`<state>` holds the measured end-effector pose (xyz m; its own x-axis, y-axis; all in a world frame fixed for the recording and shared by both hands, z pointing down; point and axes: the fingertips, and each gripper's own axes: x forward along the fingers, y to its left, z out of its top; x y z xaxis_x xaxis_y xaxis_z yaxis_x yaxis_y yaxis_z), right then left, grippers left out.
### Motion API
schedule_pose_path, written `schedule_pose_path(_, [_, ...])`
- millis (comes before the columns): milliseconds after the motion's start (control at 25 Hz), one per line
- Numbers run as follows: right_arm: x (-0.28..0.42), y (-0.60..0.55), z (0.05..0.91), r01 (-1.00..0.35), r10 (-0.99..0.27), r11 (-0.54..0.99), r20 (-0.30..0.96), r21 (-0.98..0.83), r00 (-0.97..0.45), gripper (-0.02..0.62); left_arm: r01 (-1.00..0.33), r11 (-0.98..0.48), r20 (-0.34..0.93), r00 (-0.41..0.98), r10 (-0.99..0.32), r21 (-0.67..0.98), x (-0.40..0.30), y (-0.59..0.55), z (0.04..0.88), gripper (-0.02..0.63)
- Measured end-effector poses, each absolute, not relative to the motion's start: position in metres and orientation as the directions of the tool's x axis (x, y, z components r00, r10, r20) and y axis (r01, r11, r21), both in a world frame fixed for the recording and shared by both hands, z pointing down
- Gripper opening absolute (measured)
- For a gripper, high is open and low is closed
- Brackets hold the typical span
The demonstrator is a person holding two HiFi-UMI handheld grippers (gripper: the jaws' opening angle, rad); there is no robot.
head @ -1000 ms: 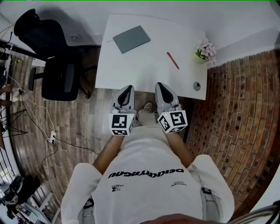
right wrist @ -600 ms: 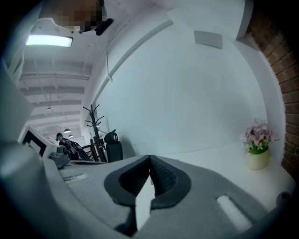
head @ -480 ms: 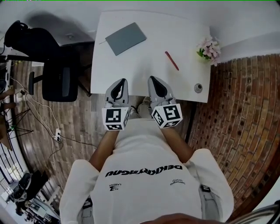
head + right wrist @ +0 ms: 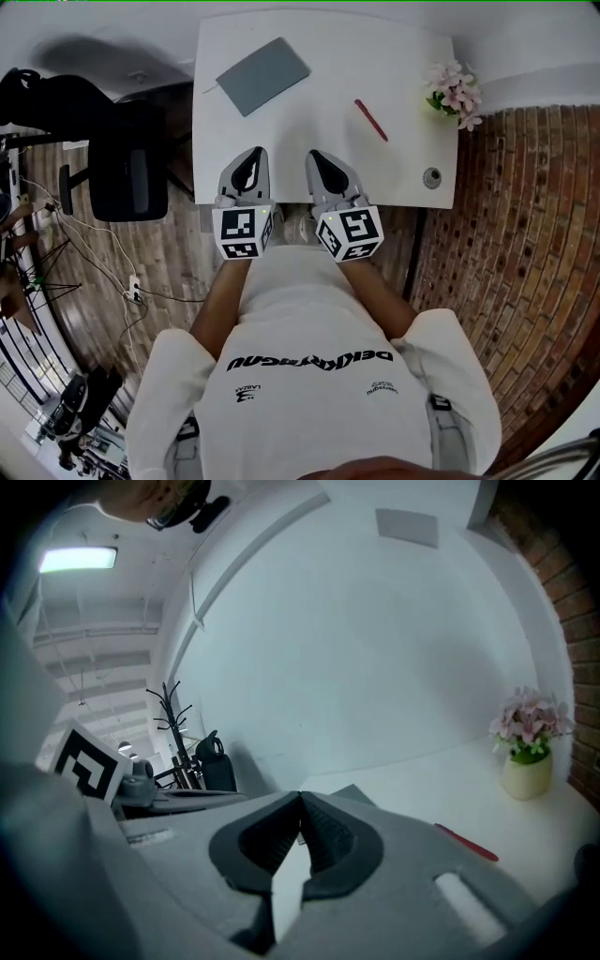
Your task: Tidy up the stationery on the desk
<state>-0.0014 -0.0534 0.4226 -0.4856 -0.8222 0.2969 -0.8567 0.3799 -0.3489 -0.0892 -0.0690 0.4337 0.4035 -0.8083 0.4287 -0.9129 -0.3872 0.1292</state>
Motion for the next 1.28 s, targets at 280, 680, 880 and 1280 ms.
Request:
schedule_pose_path(280, [-0.016, -0.082, 0.443, -0.883, -0.841, 0.291, 0.342, -0.369, -0.420, -0.002, -0.886, -0.443, 0.466, 0.451, -0.761, 0.133, -0.105, -0.107, 0.448, -0.002])
schedule_pose_path(680, [-0.042, -0.122, 0.485, -0.884, -0.828, 0.201, 0.408, -0.422, -0.383, 0.048, -0.863, -0.473, 0.520, 0.490, -0.699, 0.178, -0.124, -0.163, 0.485, 0.037])
schedule_pose_path(880, [-0.048, -0.142, 0.508, -0.881, -0.821, 0.146, 0.441, -0.451, -0.362, 0.069, -0.853, -0.486, 0.544, 0.503, -0.672, 0.188, -0.133, -0.201, 0.504, 0.078])
schedule_pose_path(1280, [-0.056, -0.182, 0.565, -0.870, -0.798, 0.002, 0.523, -0.494, -0.299, 0.085, -0.835, -0.529, 0.637, 0.493, -0.593, 0.154, -0.143, -0.266, 0.560, 0.110])
